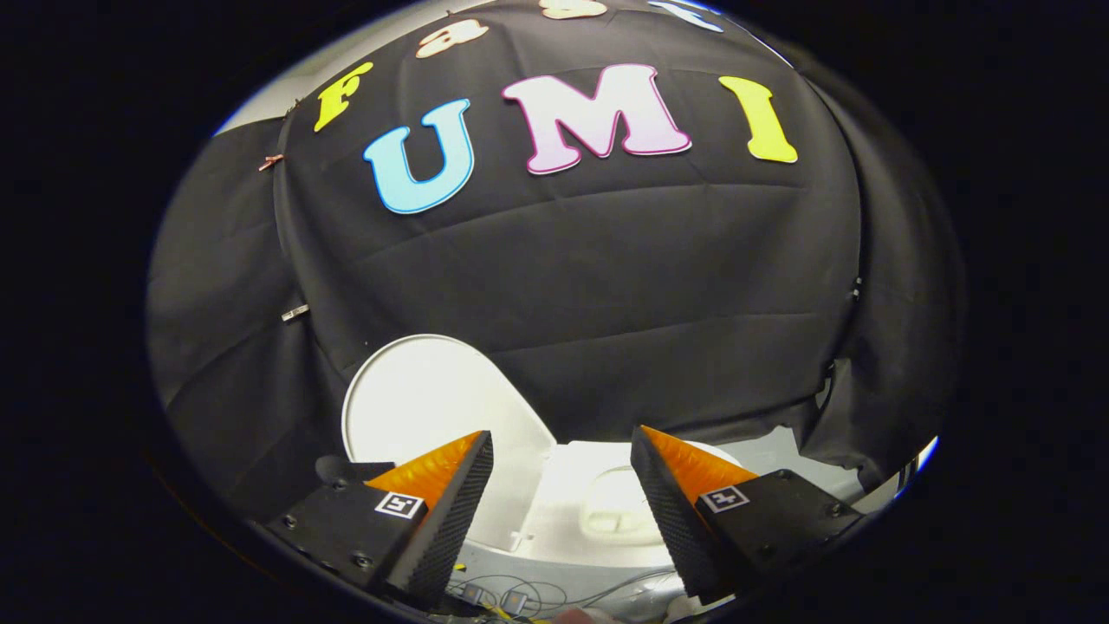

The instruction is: Open the toilet lid.

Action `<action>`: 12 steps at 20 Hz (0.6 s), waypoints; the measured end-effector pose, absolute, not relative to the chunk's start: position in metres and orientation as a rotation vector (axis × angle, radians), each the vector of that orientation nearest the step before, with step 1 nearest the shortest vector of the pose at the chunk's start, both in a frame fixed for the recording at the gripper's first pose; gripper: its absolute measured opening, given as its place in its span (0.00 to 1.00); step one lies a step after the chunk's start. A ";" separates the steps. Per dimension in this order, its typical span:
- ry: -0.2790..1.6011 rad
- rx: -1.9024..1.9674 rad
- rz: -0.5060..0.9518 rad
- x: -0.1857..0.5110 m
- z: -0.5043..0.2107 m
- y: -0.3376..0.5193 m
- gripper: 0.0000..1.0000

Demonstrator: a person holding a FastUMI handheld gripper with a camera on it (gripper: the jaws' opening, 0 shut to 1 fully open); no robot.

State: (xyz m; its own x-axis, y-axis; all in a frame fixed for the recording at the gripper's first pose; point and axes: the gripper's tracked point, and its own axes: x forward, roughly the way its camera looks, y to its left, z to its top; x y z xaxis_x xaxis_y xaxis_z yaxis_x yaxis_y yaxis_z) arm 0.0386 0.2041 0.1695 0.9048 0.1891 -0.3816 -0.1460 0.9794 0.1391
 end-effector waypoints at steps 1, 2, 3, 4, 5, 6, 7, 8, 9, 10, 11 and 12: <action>0.378 0.084 0.190 0.042 0.165 0.194 0.99; 0.354 0.039 0.187 0.045 0.155 0.176 0.99; 0.336 0.014 0.187 0.046 0.148 0.166 0.99; 0.312 -0.010 0.195 0.048 0.138 0.157 0.99; 0.297 -0.026 0.195 0.047 0.127 0.147 0.99; 0.284 -0.039 0.178 0.046 0.115 0.135 0.99; 0.270 -0.052 0.166 0.044 0.104 0.125 1.00; 0.258 -0.059 0.146 0.043 0.093 0.116 0.99; 0.241 -0.052 0.136 0.041 0.084 0.107 1.00; 0.226 -0.040 0.128 0.039 0.075 0.104 0.99; 0.218 -0.046 0.117 0.036 0.069 0.097 0.99; 0.197 -0.061 0.101 0.034 0.066 0.090 0.99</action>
State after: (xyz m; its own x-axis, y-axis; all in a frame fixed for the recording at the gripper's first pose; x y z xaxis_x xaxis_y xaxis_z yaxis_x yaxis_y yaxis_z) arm 0.0345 0.0900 0.0658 0.9757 0.0942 -0.1980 -0.1061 0.9931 -0.0501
